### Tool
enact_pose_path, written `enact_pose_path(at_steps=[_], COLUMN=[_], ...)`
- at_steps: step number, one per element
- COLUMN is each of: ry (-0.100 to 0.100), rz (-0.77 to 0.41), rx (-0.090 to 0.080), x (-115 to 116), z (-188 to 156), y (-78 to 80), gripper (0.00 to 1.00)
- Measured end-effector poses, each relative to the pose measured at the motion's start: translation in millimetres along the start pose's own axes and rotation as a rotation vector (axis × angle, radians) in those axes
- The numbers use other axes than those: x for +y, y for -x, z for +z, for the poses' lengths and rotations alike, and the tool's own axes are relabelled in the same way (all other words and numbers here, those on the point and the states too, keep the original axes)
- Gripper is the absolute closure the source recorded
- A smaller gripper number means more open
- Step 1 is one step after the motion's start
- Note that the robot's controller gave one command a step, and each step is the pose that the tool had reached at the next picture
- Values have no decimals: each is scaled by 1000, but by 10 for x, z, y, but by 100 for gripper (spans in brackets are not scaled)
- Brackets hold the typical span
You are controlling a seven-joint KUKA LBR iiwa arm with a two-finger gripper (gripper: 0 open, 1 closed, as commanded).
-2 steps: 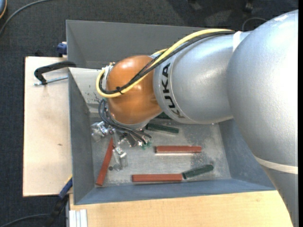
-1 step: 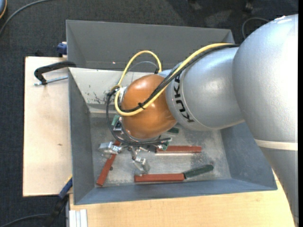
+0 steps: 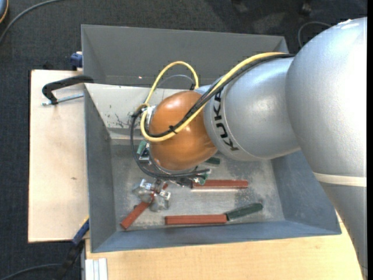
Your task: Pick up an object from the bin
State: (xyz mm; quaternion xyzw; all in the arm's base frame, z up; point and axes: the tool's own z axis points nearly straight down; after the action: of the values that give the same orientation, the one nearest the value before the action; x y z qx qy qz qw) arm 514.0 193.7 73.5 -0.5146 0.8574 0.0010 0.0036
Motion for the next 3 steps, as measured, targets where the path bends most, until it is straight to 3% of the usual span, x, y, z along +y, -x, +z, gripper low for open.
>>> enact_pose_path(at_steps=[1,2,3], ry=[-6,-7,0], rz=[63,72,70], rx=[0,-5,1], x=[79,-23,-5], z=[0,-1575,-1528], y=[225,53,46], gripper=[100,100,0])
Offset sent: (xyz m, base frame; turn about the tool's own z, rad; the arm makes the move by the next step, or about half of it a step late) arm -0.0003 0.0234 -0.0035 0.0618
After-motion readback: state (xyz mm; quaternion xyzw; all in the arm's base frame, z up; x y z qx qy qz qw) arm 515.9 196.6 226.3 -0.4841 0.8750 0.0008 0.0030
